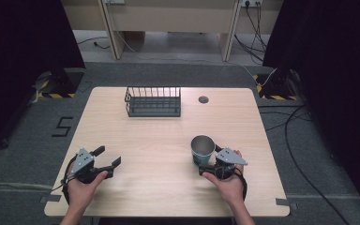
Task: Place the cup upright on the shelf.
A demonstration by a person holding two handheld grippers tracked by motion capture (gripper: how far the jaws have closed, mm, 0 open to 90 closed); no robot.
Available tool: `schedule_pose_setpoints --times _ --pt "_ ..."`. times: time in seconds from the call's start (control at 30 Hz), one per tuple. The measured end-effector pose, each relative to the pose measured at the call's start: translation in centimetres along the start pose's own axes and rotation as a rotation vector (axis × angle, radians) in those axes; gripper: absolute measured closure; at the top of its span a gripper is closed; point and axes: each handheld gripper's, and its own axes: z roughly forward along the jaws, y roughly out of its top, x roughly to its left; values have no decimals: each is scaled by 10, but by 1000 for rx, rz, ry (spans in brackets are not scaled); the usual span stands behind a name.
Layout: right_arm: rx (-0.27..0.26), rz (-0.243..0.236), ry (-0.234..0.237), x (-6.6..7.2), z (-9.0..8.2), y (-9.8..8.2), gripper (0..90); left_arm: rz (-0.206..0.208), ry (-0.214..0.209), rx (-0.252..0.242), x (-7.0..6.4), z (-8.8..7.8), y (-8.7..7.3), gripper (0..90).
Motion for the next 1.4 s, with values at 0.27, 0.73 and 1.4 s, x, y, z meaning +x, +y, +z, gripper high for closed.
schedule_pose_setpoints --times 0.27,0.73,1.4 --pt "-6 -9 -1 -2 6 2 144 -2 -5 -1 0 0 0 168" --pt "-20 -14 19 2 4 5 155 -8 -21 -2 0 0 0 169" --pt "-87 -5 -12 3 8 35 155 -22 -23 -8 1 -1 -1 171"
